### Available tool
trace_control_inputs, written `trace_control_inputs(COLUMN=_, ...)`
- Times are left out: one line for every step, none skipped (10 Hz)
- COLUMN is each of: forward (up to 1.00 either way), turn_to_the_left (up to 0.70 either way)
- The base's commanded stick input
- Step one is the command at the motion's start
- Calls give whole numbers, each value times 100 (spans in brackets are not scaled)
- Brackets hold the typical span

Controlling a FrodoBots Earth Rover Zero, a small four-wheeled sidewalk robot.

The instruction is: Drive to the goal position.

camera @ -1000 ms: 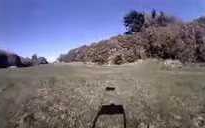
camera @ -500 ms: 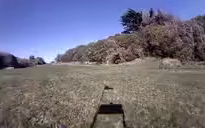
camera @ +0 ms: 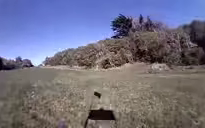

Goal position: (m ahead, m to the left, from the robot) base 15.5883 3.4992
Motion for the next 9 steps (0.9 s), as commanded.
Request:
trace_control_inputs(forward=70, turn_to_the_left=-35)
trace_control_inputs(forward=70, turn_to_the_left=-35)
trace_control_inputs(forward=70, turn_to_the_left=-35)
trace_control_inputs(forward=70, turn_to_the_left=-35)
trace_control_inputs(forward=70, turn_to_the_left=-35)
trace_control_inputs(forward=70, turn_to_the_left=-27)
trace_control_inputs(forward=70, turn_to_the_left=-14)
trace_control_inputs(forward=70, turn_to_the_left=-2)
trace_control_inputs(forward=70, turn_to_the_left=0)
